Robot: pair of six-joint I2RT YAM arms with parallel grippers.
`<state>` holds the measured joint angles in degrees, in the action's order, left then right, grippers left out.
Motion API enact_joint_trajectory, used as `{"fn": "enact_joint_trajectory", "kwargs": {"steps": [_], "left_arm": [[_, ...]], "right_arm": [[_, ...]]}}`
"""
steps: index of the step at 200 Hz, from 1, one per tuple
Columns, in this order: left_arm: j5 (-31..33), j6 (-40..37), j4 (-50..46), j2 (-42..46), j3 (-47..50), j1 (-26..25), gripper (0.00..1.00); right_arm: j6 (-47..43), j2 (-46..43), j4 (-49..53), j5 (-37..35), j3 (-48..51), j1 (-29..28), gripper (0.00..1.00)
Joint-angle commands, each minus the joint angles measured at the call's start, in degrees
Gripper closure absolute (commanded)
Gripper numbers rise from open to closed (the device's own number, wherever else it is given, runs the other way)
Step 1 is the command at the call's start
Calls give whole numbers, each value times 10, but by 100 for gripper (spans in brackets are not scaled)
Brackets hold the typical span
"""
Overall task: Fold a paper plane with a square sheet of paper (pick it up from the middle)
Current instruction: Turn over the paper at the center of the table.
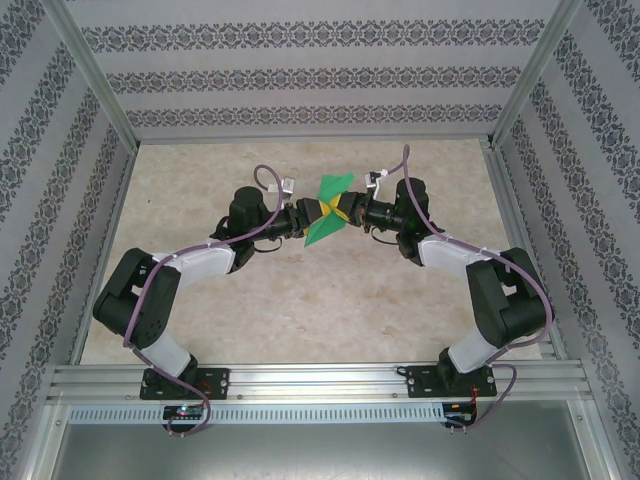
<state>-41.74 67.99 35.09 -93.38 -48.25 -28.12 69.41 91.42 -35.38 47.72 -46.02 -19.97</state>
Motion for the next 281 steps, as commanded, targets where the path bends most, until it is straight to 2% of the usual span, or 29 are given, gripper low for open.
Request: {"fn": "enact_joint_trajectory", "kwargs": {"steps": [1,26,43,65,75,92,115,128,146,174,194,207,222,234,247,267,281], "left_arm": [[-5,-8,35,0,-1,5,52],[-2,-18,22,0,-4,5,69],[5,-25,7,0,-5,5,77],[18,-36,-14,0,-5,6,88],[21,-40,-18,0,-6,6,91],[31,-63,-48,6,-10,6,92],[71,-142,-167,27,-27,6,93],[114,-200,-262,43,-44,6,93],[199,-288,-410,62,-83,-1,93],[414,-393,-631,63,-175,-43,92],[588,-419,-750,31,-240,-82,92],[679,-419,-809,2,-274,-99,91],[752,-404,-864,-35,-309,-114,91],[787,-393,-892,-63,-329,-122,91],[796,-385,-907,-90,-347,-129,91],[774,-376,-905,-131,-366,-137,88],[731,-370,-887,-155,-374,-139,84]], "right_arm": [[6,8,-36,22,-4,1,92],[5,11,-36,32,-1,6,92],[1,9,-29,36,0,10,91],[-20,2,7,36,-2,18,85],[-36,-8,32,31,-2,23,78],[-88,-34,119,6,-7,34,59],[-199,-84,280,-74,-19,45,40],[-252,-113,354,-135,-25,45,31],[-296,-142,415,-203,-25,46,24],[-316,-174,447,-284,-11,48,15],[-315,-188,450,-319,1,48,11],[-314,-193,454,-338,6,50,11],[-311,-196,462,-355,7,52,11],[-309,-196,467,-364,9,54,11],[-306,-197,471,-372,13,57,11],[-296,-196,473,-380,19,64,11],[-288,-195,471,-381,24,69,10]]}}
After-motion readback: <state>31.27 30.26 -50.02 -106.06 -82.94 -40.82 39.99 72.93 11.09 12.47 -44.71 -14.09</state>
